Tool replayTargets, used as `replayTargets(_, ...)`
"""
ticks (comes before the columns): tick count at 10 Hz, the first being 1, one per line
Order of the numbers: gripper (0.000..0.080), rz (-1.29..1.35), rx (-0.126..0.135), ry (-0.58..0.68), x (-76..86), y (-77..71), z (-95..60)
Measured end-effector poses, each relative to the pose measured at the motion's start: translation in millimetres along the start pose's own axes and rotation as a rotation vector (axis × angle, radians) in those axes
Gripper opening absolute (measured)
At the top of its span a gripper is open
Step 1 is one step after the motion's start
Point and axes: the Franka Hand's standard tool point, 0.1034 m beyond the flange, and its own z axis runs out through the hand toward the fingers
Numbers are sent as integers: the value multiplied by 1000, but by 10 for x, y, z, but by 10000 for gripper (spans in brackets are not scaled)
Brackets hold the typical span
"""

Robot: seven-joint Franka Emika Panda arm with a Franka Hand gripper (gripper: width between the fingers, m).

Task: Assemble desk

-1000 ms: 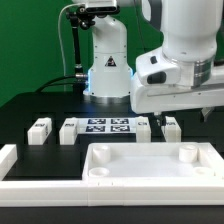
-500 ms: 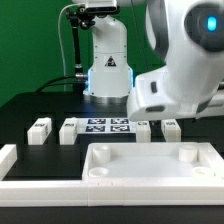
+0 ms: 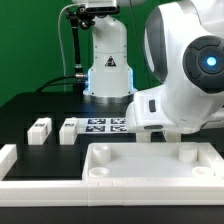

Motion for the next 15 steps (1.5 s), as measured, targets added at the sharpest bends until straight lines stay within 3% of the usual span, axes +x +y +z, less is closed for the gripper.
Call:
replayTargets(3, 648, 3, -10, 45, -61, -27, 90)
replayTargets(7, 648, -7, -25, 17, -64, -83, 268)
replayTargets(8, 530, -7, -25, 17, -64, -83, 270)
replayTargets(9, 530, -7, -25, 17, -63, -84, 271)
replayTargets(10, 327, -8, -25, 16, -63, -83, 272)
replayTargets(11, 288, -8, -25, 16, -63, -83, 273)
replayTargets(15, 288, -15, -25, 15, -68, -81, 259)
